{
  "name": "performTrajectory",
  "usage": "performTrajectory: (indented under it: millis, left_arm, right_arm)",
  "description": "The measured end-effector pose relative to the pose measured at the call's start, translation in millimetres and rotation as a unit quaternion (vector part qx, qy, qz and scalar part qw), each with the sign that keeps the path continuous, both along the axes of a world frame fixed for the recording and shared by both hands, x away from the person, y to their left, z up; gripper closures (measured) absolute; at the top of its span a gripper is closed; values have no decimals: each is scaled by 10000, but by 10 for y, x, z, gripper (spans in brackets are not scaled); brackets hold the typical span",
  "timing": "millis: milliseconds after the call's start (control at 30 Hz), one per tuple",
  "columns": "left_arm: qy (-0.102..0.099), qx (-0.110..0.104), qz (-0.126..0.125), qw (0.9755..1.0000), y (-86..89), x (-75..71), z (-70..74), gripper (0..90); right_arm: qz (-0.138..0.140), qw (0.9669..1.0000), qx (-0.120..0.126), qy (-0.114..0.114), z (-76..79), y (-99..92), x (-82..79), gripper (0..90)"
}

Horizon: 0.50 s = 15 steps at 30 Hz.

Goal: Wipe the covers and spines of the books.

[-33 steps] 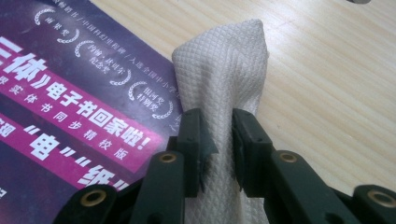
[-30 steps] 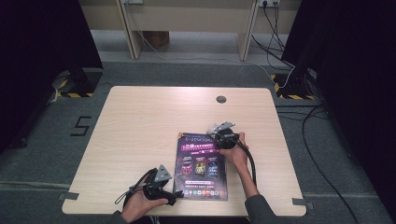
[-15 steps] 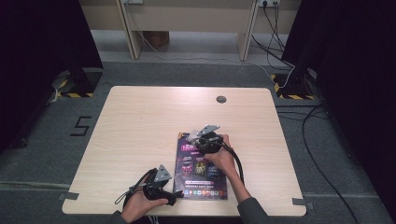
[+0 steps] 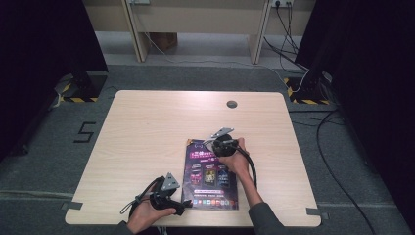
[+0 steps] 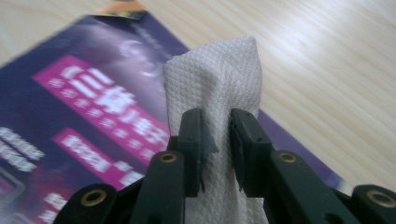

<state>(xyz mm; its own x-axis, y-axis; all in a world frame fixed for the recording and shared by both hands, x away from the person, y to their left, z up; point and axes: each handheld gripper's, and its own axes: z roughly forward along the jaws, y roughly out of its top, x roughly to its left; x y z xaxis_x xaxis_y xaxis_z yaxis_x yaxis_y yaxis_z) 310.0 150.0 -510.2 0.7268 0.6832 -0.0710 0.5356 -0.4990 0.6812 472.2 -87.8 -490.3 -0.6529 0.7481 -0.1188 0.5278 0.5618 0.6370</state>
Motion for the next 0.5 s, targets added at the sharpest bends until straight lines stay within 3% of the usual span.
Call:
performTrajectory:
  millis: [133,233,400,500]
  left_arm:
    - [-8,0,13,10000,-1,-3,0,131]
    - [11,-4,15,10000,2,0,-1,131]
    - [15,16,13,10000,1,3,0,124]
    - [-17,21,-15,10000,-3,2,0,125]
  right_arm:
    - [-279,9996,105,15,-10,-176,37,748]
    - [-332,9994,140,16,-14,-178,41,755]
    - [-38,9999,-9,-95,-20,82,15,757]
    - [180,9998,82,-82,-29,309,-1,753]
